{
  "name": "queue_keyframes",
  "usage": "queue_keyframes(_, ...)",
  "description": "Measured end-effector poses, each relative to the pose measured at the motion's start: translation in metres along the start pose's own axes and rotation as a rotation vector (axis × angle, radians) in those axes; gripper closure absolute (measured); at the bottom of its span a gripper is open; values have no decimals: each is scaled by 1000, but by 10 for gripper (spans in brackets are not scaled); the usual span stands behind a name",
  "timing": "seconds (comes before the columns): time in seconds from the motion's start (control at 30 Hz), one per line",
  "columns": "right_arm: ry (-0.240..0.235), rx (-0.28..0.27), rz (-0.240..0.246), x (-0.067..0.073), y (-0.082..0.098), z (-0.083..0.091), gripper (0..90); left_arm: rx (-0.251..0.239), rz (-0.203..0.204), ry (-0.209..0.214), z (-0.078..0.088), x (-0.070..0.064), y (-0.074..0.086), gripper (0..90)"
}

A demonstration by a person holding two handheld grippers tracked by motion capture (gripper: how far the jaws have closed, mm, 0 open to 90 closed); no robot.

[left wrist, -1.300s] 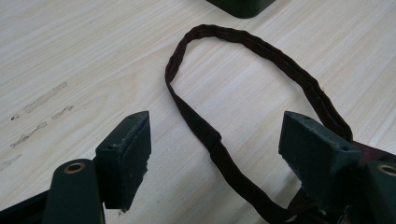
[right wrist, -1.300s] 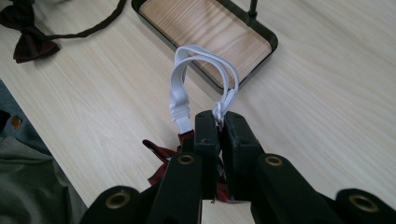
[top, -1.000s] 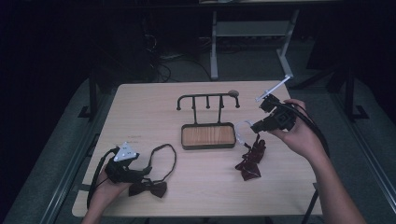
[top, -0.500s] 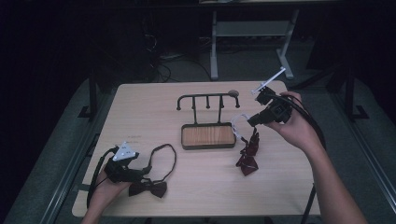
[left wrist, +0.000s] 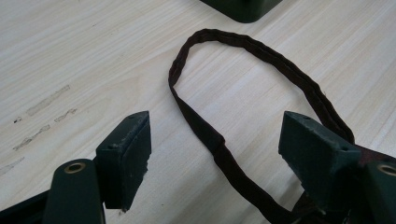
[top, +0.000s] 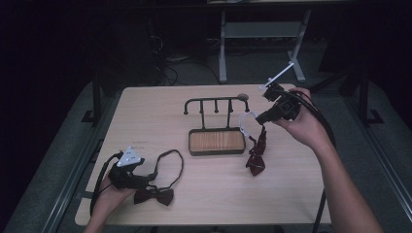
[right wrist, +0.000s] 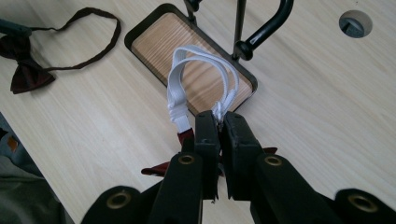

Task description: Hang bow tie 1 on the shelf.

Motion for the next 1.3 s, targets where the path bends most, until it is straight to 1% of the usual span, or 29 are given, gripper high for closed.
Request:
queue_keyframes(0.2, 3, 0, -2, 0, -4, 0, 849, 6, -3, 1, 0, 0, 0, 259)
queue_keyframes(0.37, 7, 2, 7, 1, -9, 1, 849, -3, 3, 0, 1, 0, 0, 259)
queue_keyframes(0.43, 8, 1, 9, 1, -12, 1, 849, 2, 4, 1, 2, 0, 1, 259)
queue_keyframes(0.57, 9, 3, 8, 1, -16, 2, 849, -2, 4, -2, 2, 0, 1, 259)
queue_keyframes(0.73, 19, 10, 3, -2, -22, 2, 850, 0, -3, -4, 3, 0, 0, 259)
queue_keyframes(0.87, 19, 8, -2, -5, -25, 2, 849, 3, 5, -1, 2, -1, 1, 259)
queue_keyframes(1.0, 18, 7, -21, -14, -30, 0, 849, -1, 2, -3, 2, 0, 1, 258)
queue_keyframes(1.3, 31, 13, -80, -35, -33, -7, 848, 4, 2, 2, 1, -1, 0, 259)
Point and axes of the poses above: each handheld gripper's, and its own axes: z roughly backward along the jaws, y roughly out of its underside, x roughly to its left, the point moved 1 cm from there along -z, roughly forward along the jaws, and after that the axes turned 3 degrees about -y, right-handed, at the moved point
